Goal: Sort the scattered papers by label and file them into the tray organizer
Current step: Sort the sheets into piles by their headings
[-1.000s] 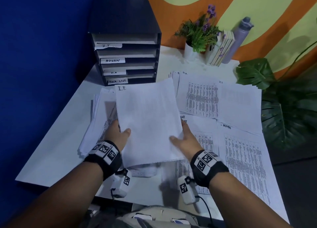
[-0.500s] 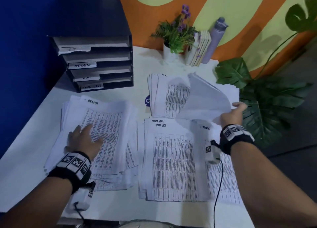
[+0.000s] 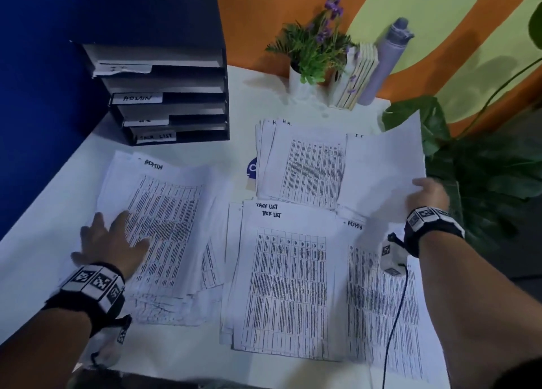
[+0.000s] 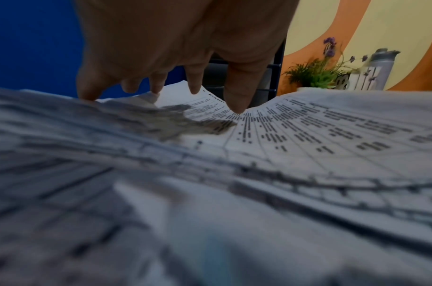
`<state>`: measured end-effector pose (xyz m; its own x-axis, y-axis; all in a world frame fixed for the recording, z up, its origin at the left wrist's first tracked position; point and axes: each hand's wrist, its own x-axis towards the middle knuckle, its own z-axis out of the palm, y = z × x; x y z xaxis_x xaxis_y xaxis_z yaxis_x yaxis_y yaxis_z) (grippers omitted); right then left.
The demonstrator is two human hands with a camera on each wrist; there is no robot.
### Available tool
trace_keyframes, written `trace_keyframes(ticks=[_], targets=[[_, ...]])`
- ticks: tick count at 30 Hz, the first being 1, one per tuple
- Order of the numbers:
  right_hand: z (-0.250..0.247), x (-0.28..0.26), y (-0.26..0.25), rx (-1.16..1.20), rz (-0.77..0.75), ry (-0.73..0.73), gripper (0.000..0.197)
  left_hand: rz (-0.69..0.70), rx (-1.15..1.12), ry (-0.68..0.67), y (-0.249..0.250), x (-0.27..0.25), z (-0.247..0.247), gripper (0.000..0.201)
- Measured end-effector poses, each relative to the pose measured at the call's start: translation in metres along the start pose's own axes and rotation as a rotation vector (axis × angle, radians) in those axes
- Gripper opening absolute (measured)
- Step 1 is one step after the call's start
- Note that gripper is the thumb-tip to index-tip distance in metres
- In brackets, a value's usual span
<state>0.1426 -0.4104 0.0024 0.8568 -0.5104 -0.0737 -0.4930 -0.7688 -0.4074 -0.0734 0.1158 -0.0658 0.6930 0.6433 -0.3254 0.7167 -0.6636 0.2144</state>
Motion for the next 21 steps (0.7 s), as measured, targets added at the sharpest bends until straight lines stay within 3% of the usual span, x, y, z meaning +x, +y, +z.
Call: trace_keyframes(ticks=[3,6,10,13,16,18,21], targets=[[0.009,-0.009,-0.010,-0.206,-0.051,0.022,0.047,-0.013,0.058,-0.009,-0.006,0.000,0.000,0.082],[0.026,-0.034,-0.032,-0.097,-0.195,0.004,0.046,-0.036,0.058,-0.048,-0.011,-0.002,-0.002,0.083],[0.054,-0.110,-0.078,0.190,-0.383,-0.289,0.035,-0.034,0.003,-0.067,-0.021,-0.003,-0.010,0.087],[0.074,-0.185,-0.103,0.350,-0.335,-0.622,0.033,0.004,0.010,-0.057,-0.026,-0.005,-0.014,0.095],[0.094,-0.246,-0.119,0.388,-0.299,-0.909,0.052,0.043,0.050,-0.050,-0.030,-0.012,-0.016,0.100],[0.106,-0.275,-0.130,0.296,-0.369,-0.957,0.065,0.077,0.071,-0.057,-0.031,-0.019,-0.017,0.102],[0.115,-0.302,-0.144,0.245,-0.402,-0.889,0.068,0.139,0.071,-0.092,-0.031,-0.030,-0.017,0.102]])
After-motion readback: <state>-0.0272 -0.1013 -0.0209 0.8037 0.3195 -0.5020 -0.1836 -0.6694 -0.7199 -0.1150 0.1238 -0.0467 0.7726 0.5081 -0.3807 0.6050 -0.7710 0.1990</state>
